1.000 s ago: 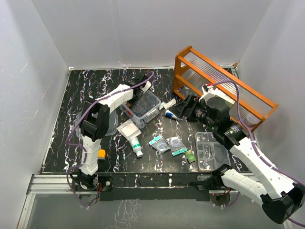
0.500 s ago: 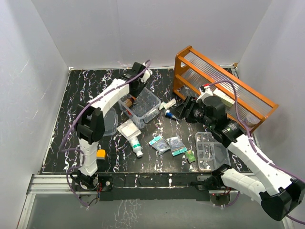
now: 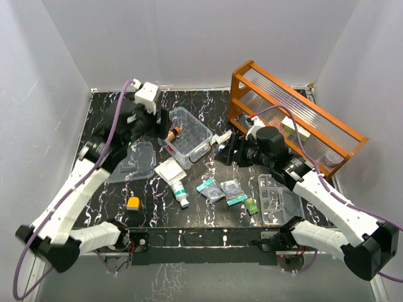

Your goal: Organize the medicine kit

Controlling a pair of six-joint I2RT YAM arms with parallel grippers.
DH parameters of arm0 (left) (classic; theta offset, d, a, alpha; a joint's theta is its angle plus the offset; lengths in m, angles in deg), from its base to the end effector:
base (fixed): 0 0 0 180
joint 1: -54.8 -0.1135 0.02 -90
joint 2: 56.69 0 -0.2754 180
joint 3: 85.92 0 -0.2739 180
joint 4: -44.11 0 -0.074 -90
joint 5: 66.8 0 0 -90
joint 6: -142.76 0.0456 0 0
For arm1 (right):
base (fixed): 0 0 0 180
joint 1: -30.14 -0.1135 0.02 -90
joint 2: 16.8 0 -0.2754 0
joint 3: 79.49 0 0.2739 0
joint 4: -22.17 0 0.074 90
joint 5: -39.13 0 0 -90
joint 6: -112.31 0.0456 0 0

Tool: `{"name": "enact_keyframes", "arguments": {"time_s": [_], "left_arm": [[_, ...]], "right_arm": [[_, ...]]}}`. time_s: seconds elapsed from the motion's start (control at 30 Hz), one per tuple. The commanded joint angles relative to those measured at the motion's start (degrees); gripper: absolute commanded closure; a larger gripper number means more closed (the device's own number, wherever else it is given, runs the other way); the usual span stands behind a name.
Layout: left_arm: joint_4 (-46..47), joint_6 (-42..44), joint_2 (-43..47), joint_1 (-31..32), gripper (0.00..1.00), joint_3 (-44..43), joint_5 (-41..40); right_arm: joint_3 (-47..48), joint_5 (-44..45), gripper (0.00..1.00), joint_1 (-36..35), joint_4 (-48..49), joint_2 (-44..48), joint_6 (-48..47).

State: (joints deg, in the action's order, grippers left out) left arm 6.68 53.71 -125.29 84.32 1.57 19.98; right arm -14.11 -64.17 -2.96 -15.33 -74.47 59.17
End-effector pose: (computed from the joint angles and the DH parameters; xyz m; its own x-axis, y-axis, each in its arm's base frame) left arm 0.2502 -0.1388 0.4530 -0.1960 0.1300 -0.9719 0.4477 0.8937 0.0293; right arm 0.2011 0.1436 0.3241 -0.7521 0.2066 -0.6258 -0.3094 0.7278 0.6120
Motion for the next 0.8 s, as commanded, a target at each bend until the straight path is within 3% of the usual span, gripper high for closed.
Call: {"name": "enact_keyframes", "arguments": {"time_s": [0.0,0.13,0.4,0.77], "left_arm": [[7.35,-6.70,10.16,-0.09,0.30,13.25,5.89],[10.40,-8.52,18.11,-0.13,0.27,21.82,5.47],[13.83,-8.17,22.81,-0.08,0.21,27.78,3.84],[15.33,-10.16,25.52,-0.15,0.18,30.22,-2.56]], "right_arm": [[-3.34,5.69,0.30,-5.06,2.65,0.86,-0.68],[-5.73,12.11,0.27,-11.28,4.84,-0.26,-0.68],[-8.29,21.73,0.22,-21.47,9.92,-3.56,2.81],[-6.03,24.84,0.22,-30.90,18.35,-21.13,2.97]]}}
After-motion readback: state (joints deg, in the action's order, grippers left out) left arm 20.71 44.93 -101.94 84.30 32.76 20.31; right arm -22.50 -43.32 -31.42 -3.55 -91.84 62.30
